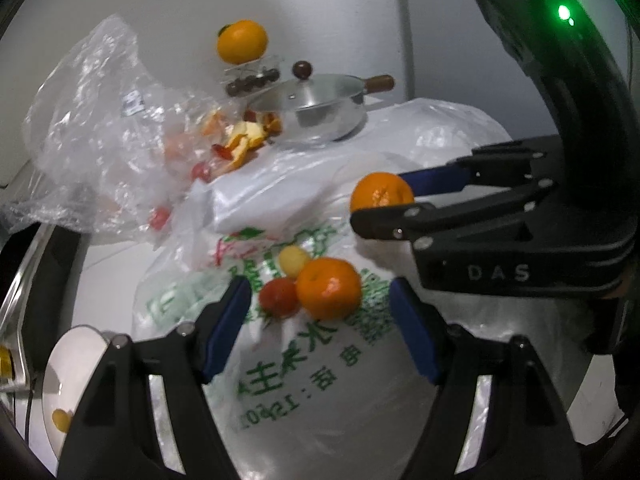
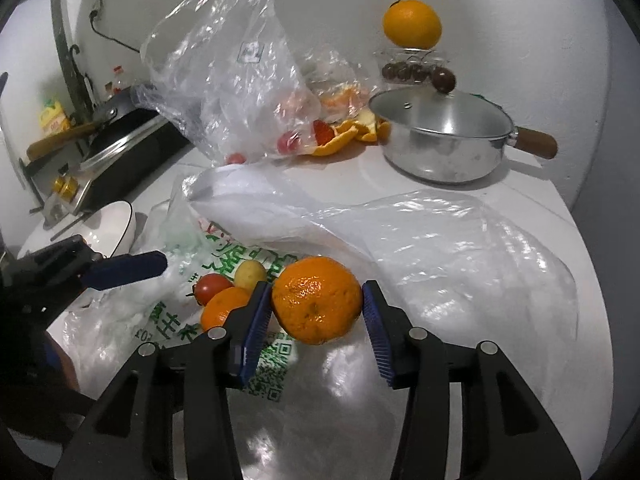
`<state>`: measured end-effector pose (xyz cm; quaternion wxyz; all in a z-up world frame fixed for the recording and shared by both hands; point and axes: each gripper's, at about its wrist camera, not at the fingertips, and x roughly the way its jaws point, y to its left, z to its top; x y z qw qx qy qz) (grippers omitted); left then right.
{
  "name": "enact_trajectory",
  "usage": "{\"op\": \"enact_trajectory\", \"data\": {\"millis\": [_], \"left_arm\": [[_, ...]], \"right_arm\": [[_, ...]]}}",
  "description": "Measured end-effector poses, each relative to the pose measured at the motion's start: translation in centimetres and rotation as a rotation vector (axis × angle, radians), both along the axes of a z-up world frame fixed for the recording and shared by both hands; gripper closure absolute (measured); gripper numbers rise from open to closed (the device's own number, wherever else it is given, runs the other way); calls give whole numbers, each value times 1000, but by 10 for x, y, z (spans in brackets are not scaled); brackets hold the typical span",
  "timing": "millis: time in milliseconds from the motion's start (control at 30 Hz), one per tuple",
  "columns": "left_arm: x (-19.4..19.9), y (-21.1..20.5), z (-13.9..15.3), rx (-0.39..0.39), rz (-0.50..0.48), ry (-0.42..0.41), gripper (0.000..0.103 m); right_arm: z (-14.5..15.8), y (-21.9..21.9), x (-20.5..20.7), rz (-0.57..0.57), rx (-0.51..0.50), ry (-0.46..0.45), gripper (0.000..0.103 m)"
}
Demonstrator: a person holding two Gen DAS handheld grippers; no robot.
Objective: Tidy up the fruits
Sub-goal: 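Grasp an orange with the left gripper while the right gripper grasps another orange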
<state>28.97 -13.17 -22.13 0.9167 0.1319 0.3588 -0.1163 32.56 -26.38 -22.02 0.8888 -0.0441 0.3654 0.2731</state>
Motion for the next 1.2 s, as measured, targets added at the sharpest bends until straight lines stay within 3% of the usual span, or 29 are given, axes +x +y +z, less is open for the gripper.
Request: {"op": "enact_trajectory", "data": {"millis": [67,167,467,633,700,1200], "left_arm": [[2,-5,-2,12,-20,4,31],[7,-12,-5,29,-45,16,42],[19,-16,-16,72,-51,35,46],[25,-17,-21,89,-50,31,54],[27,-15,-20,91,-39,28,62],[6,-9,0,43,-59,5,63]], "right_arm": [[1,-5,-2,-6,4,-6,54],[2,-11,-5,-13,13,-11,54],[2,-18,-7,-23,33,-16,54],[0,-21,-7,-28,38,-13,54],[0,-22,-8,-29,40,-13,54],[10,-13,-15,-23,26,-36,54]]}}
